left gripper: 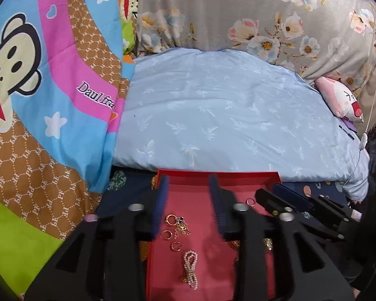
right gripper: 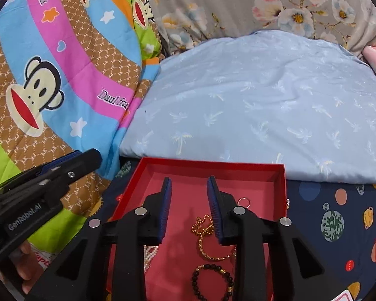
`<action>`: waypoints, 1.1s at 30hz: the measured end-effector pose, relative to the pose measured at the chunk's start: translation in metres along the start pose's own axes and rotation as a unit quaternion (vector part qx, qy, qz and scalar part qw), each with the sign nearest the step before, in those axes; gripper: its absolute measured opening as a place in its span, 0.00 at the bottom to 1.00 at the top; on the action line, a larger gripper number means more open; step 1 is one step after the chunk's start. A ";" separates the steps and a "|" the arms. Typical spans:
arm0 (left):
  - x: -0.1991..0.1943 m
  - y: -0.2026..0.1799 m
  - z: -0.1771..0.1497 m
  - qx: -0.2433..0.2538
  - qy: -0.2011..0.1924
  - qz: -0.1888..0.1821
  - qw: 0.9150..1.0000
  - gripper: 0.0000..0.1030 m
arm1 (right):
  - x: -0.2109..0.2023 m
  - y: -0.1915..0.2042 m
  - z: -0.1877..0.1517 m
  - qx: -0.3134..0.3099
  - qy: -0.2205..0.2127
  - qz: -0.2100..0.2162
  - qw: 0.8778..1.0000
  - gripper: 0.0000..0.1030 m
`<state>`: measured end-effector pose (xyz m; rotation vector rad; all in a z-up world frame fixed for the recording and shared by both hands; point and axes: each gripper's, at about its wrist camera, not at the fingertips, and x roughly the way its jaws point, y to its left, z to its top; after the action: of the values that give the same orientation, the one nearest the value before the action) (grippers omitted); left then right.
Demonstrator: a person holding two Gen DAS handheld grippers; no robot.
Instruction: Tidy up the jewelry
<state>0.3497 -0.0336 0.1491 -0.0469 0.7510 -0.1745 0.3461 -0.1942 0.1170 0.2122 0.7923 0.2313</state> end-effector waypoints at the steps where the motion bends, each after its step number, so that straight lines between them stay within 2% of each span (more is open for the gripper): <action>1: -0.004 0.001 0.000 0.000 -0.005 0.000 1.000 0.39 | -0.008 0.000 0.000 0.003 -0.008 0.006 1.000 0.30; 4: -0.020 0.002 -0.003 0.003 -0.016 0.001 1.000 0.39 | -0.036 0.000 -0.002 0.011 -0.030 0.022 0.999 0.37; 6: -0.037 0.004 -0.009 0.004 -0.025 0.005 1.000 0.40 | -0.054 0.000 -0.008 0.012 -0.043 0.025 0.999 0.39; 9: -0.057 0.009 -0.023 -0.004 -0.028 -0.007 1.000 0.43 | -0.086 -0.002 -0.026 0.018 -0.058 0.032 0.998 0.41; 13: -0.077 0.010 -0.049 -0.006 -0.025 0.000 1.000 0.44 | -0.117 -0.002 -0.058 0.014 -0.071 0.009 0.997 0.43; 21: -0.100 -0.016 -0.100 0.020 0.008 0.024 0.999 0.45 | -0.142 0.014 -0.111 -0.003 -0.057 -0.038 0.998 0.50; 26: -0.108 -0.026 -0.120 0.021 0.022 0.024 0.999 0.45 | -0.151 0.030 -0.132 -0.026 -0.058 -0.072 0.995 0.62; 30: -0.114 -0.028 -0.131 0.020 0.025 0.030 0.999 0.55 | -0.157 0.035 -0.143 -0.031 -0.054 -0.088 0.994 0.68; 33: -0.116 -0.030 -0.139 0.023 0.025 0.036 0.999 0.56 | -0.161 0.034 -0.148 -0.025 -0.051 -0.097 0.994 0.72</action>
<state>0.1674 -0.0397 0.1291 0.0281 0.7972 -0.1237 0.1252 -0.1924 0.1336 0.0972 0.6991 0.0558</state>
